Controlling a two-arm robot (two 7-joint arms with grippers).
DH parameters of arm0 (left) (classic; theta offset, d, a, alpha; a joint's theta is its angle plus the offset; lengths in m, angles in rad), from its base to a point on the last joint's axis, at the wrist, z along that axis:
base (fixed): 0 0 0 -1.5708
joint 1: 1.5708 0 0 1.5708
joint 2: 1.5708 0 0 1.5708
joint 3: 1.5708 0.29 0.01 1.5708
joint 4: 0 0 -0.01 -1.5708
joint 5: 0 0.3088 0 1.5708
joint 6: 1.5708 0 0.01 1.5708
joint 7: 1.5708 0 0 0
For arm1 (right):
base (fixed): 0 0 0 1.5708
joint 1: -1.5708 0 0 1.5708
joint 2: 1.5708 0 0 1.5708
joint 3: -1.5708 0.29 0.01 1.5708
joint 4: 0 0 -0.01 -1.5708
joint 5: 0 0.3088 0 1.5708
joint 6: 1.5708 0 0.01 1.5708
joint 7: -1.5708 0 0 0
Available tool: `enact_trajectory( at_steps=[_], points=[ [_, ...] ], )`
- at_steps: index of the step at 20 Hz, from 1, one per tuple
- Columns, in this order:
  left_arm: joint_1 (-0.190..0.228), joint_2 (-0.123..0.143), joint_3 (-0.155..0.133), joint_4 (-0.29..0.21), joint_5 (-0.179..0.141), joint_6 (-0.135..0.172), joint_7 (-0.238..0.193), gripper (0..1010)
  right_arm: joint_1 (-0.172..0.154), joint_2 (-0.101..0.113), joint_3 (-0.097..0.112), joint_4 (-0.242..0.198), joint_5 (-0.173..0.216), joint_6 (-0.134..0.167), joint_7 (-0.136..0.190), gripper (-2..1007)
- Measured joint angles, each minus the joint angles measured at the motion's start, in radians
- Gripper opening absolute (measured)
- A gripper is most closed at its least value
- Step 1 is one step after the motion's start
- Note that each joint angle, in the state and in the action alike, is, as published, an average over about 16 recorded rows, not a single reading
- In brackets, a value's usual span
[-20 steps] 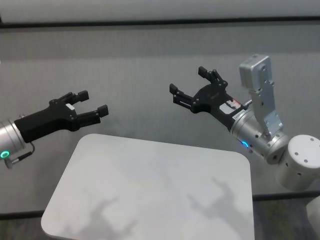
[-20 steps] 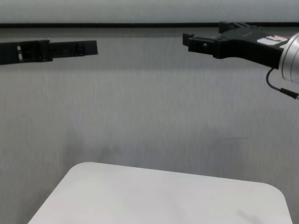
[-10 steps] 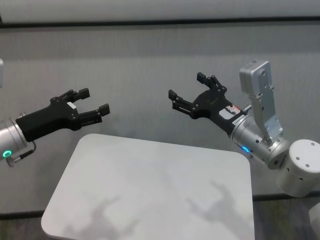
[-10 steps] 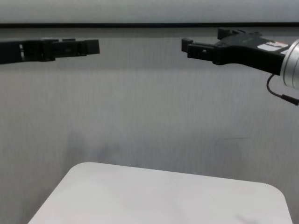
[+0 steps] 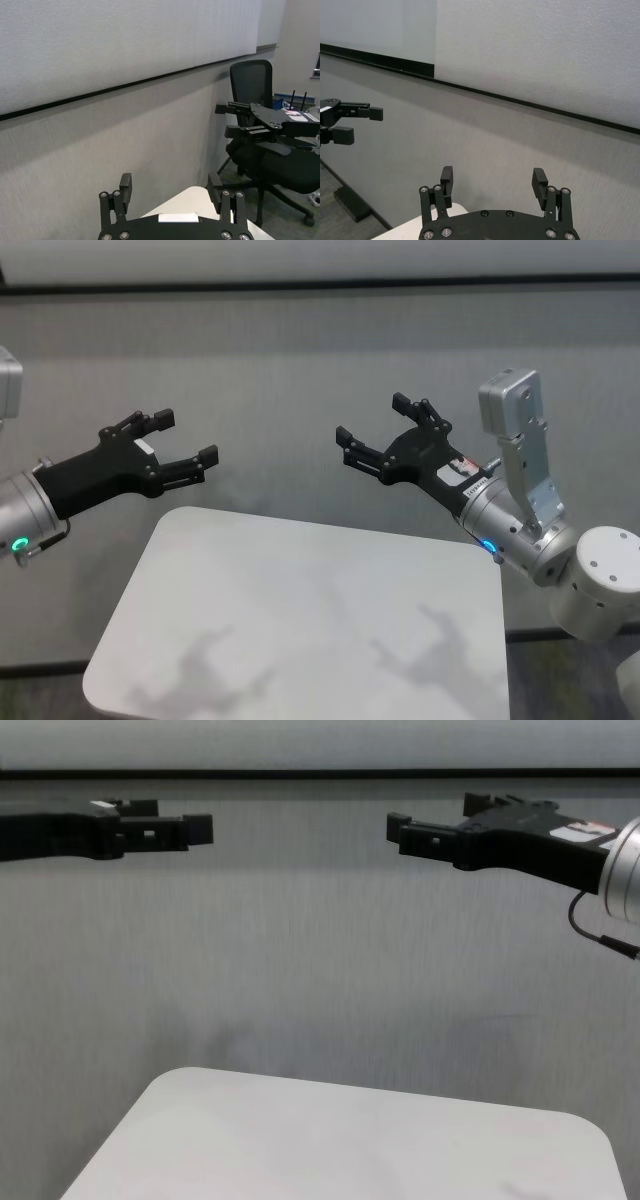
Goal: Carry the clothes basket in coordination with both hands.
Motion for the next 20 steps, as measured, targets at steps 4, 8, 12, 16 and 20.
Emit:
enact_trajectory(
  at_steps=[4,8,12,16,20],
  points=[
    [-0.001,0.001,0.003,-0.001,0.011,-0.008,0.007,1002,-0.001,0.000,-0.001,0.001,0.001,-0.001,0.000,1001],
    [-0.001,0.001,0.002,-0.001,0.009,-0.007,0.003,1002,0.000,0.000,-0.001,0.002,0.001,-0.001,0.000,1000],
    [-0.001,0.000,0.001,0.001,0.005,-0.004,-0.001,1002,0.000,0.000,0.000,0.002,0.000,-0.002,-0.001,1001],
    [-0.001,-0.001,0.001,0.001,0.002,-0.003,-0.005,1002,0.000,-0.001,0.000,0.002,0.000,-0.003,0.000,1001],
    [-0.002,0.000,0.002,0.000,-0.003,-0.005,-0.015,1002,-0.003,0.001,0.001,-0.002,0.002,-0.001,-0.002,1001]
  ],
)
